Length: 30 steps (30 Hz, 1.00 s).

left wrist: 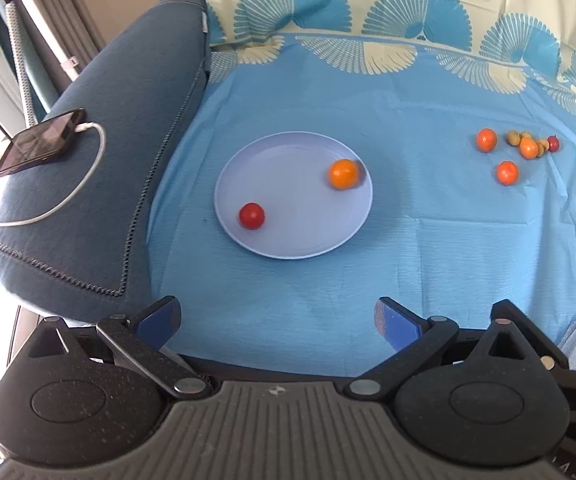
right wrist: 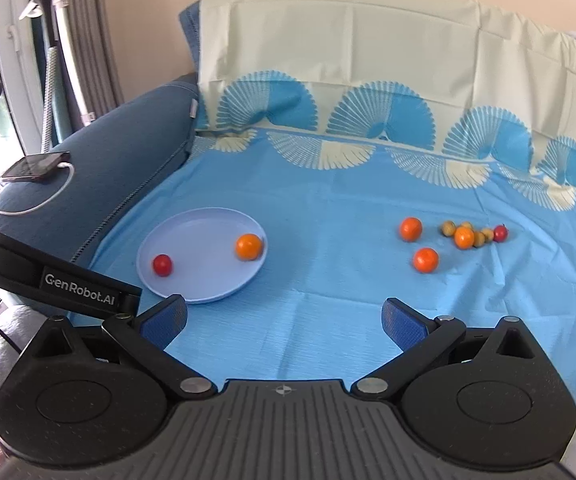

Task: Organize fruits
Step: 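Lift both tools back from the plate, then grasp a mandarin with the left gripper while the right gripper grasps a red tomato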

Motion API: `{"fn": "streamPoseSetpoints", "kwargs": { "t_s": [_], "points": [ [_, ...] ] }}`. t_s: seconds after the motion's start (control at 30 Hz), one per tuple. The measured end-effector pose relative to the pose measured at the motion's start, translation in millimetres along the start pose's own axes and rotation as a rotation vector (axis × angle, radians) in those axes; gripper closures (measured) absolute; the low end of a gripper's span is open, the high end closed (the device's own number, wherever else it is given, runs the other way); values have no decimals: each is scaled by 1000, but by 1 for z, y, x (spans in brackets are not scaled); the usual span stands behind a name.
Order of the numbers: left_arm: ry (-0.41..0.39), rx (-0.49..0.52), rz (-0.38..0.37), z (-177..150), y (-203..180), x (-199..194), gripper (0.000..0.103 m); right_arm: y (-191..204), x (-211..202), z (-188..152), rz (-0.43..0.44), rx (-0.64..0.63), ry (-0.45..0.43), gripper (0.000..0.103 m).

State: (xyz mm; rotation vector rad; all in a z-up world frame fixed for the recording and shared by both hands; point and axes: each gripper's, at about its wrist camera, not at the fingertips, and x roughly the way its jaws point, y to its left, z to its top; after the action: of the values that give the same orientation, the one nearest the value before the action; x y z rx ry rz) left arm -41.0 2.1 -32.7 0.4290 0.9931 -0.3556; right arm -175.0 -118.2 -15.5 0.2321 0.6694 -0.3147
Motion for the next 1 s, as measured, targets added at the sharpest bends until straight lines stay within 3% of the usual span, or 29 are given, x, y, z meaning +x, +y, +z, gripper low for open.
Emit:
{"fn": "streamPoseSetpoints", "kwargs": {
  "t_s": [0.33,0.57,0.83,1.0],
  "points": [
    [26,52,-28,42,-46,37,0,-69,33,-1,-143,119,28,1],
    [11,106,-73,92,-104,68,0,-151,67,5,-310,210,10,1],
    [11,171,-138,163,-201,130,0,-277,141,31,-507,282,-65,1],
    [47,207,-175,193,-255,176,0,-344,213,40,-477,305,6,1]
  ]
}}
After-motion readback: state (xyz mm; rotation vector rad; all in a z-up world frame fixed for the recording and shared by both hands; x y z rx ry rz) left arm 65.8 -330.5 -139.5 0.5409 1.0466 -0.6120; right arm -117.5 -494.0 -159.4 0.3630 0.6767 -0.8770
